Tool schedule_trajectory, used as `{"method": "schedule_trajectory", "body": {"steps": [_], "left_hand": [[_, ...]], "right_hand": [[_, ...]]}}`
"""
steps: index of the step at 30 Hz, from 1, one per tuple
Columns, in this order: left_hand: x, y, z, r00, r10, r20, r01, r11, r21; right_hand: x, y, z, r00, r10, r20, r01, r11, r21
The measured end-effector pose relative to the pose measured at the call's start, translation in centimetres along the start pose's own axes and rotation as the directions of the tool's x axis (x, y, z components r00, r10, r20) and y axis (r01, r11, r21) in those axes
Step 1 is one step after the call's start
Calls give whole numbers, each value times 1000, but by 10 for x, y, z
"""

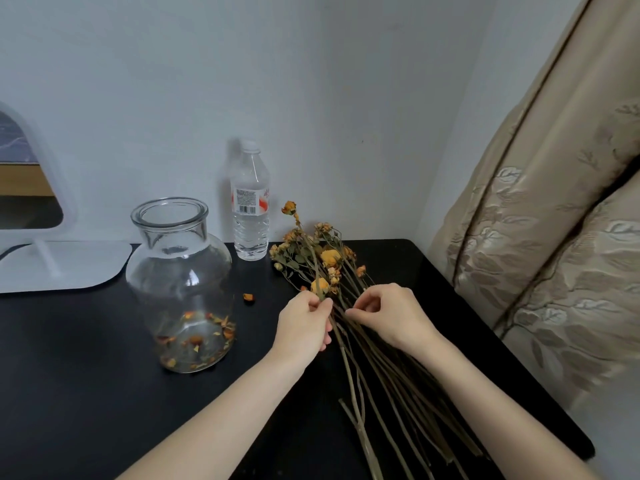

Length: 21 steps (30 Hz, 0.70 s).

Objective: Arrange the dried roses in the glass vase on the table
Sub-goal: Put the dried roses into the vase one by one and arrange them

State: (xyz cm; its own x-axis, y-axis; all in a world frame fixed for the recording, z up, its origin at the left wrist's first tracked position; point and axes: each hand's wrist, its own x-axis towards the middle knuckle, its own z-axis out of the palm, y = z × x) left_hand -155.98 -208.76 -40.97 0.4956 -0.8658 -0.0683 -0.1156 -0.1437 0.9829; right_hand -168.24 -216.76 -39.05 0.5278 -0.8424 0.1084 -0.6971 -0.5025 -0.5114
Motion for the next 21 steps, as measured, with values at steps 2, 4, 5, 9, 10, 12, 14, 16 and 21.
{"method": "schedule_trajectory", "body": {"steps": [2,4,5,9,10,12,14,16,21], "left_hand": [[-5,-1,-7,1000,9,-12,-10,1000,-21],[-8,-1,-13,999,24,-25,-24,999,-23],[-9,-2,-15,999,31,-29,-32,999,-22],[-14,-4,-23,998,61,-18,-61,998,-7],[-15,-4,-24,998,66,-15,-66,998,6],[-17,-6,-27,997,74,-11,-74,997,19],[-19,-7,-29,997,78,-11,-78,997,24],[-20,-7,-31,997,82,-12,-82,996,26],[-21,-8,-32,996,92,-3,-92,995,35]], "right_hand": [[0,-3,1,999,2,39,0,999,-44],[0,-6,3,997,17,75,-11,997,-80],[1,-7,4,996,28,88,-19,994,-104],[0,-11,7,993,71,96,-52,981,-188],[1,-11,7,992,81,92,-62,979,-193],[1,-12,7,992,95,78,-78,976,-202],[0,-13,6,993,101,55,-88,974,-207],[-1,-13,4,995,96,32,-87,975,-206],[-3,-12,-3,997,73,-21,-75,988,-132]]}}
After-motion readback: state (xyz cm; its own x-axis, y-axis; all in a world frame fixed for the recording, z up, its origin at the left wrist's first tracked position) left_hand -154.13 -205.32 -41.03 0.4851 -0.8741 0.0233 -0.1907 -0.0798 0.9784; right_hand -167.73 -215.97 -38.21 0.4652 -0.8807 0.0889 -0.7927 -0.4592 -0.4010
